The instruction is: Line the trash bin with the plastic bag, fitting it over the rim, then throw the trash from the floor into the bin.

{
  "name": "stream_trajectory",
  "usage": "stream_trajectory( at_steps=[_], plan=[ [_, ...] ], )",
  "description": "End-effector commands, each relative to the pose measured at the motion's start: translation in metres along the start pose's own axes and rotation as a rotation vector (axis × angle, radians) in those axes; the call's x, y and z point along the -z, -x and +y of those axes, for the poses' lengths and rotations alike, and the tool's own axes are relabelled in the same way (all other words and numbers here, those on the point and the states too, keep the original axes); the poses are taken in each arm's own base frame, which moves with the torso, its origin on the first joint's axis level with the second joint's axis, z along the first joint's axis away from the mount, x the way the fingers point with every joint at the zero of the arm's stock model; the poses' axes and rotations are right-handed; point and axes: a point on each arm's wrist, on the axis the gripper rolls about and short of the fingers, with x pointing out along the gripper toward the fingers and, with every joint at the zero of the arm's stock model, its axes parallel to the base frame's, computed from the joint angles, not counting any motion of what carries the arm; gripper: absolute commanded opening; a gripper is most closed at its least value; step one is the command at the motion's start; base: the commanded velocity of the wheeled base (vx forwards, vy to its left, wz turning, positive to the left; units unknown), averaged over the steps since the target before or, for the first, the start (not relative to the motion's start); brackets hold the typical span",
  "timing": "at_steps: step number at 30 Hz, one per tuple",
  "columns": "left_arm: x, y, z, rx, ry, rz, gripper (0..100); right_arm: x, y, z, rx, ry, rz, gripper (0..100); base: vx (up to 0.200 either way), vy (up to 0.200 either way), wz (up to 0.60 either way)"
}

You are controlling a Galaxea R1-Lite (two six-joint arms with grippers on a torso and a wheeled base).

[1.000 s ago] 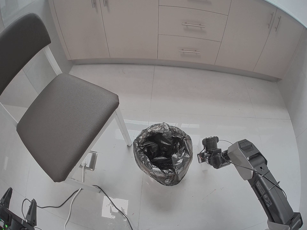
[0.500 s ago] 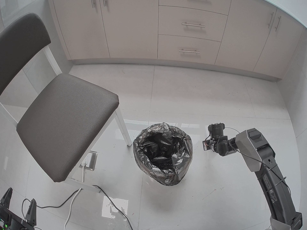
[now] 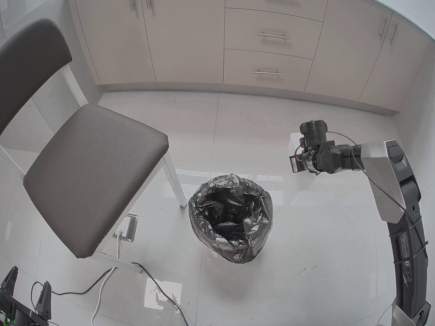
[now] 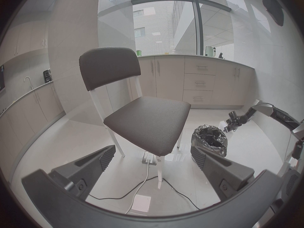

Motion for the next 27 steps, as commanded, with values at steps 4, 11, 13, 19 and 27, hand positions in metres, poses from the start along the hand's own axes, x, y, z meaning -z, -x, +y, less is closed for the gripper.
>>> stream_trajectory(
  at_steps=[4,11,13,19,27],
  plan=[
    [0.0,0.0,0.0,-0.002,0.005,0.0,100,-0.07,0.104,0.018,-0.089,0.034,-0.104,0,0.0,0.0,0.0],
    [0.0,0.0,0.0,-0.002,0.013,0.0,100,-0.08,0.141,0.05,-0.165,0.071,-0.133,0,0.0,0.0,0.0],
    [0.0,0.0,0.0,-0.003,0.021,0.0,100,-0.08,0.151,0.066,-0.18,0.091,-0.144,0,0.0,0.0,0.0],
    [0.0,0.0,0.0,-0.003,0.028,0.0,100,-0.075,0.175,0.11,-0.219,0.164,-0.164,0,0.0,0.0,0.0],
    [0.0,0.0,0.0,-0.003,0.033,0.0,100,-0.061,0.199,0.16,-0.262,0.228,-0.175,0,0.0,0.0,0.0]
  ],
)
